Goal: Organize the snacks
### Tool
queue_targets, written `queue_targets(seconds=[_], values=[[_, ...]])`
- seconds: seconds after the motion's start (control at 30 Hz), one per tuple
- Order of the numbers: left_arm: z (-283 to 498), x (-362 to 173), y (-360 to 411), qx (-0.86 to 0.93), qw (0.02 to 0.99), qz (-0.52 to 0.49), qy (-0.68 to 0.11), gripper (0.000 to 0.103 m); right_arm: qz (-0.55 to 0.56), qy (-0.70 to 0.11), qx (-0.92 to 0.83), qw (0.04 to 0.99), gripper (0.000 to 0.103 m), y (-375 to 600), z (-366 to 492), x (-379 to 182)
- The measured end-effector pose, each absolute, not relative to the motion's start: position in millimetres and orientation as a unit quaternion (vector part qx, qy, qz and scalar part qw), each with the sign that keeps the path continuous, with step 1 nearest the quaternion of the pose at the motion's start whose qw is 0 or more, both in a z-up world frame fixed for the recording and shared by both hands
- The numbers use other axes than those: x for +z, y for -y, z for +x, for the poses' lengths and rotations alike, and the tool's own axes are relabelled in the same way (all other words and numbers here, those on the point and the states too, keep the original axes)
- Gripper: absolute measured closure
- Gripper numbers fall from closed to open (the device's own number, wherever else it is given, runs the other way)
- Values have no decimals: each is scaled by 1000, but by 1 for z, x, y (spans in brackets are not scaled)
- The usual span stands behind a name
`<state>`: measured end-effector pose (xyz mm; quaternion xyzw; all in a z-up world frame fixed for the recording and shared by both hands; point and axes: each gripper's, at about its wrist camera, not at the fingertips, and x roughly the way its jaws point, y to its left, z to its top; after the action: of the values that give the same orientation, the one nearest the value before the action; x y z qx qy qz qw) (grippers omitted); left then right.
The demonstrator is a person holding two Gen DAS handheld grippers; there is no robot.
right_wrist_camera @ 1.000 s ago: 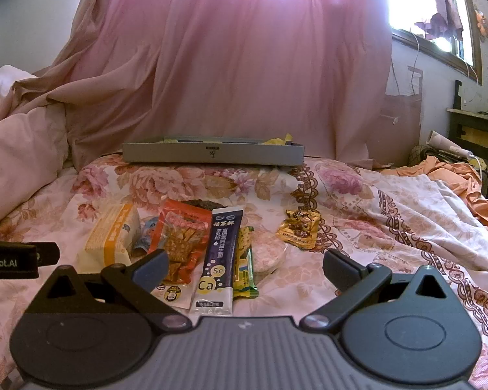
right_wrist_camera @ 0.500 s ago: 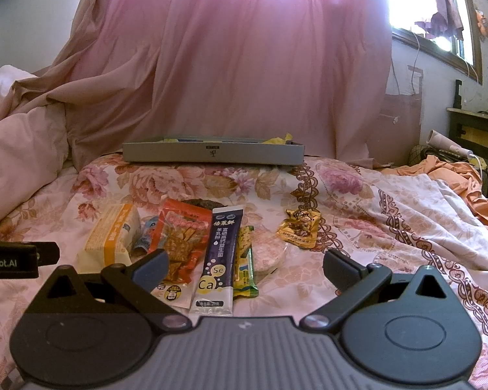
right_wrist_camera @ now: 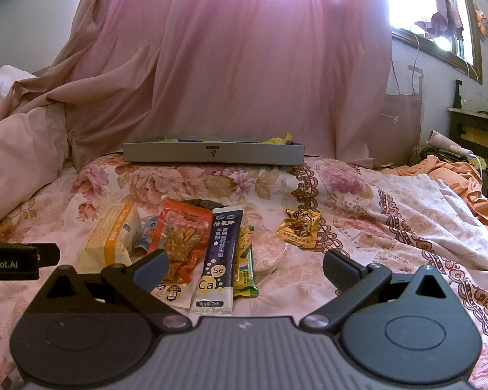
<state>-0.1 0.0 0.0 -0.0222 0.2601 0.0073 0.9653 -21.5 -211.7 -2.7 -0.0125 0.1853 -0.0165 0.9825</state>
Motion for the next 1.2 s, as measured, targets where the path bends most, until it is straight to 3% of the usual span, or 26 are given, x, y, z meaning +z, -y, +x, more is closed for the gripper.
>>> queue_targets(seconds=[0.57, 1.2], values=[[16, 7, -3, 24, 963, -8, -270, 1, -38, -182, -7, 983, 0, 209, -20, 3], [92, -8, 11, -24, 951, -46, -305, 1, -137, -208, 11, 969, 0, 197, 51, -24]])
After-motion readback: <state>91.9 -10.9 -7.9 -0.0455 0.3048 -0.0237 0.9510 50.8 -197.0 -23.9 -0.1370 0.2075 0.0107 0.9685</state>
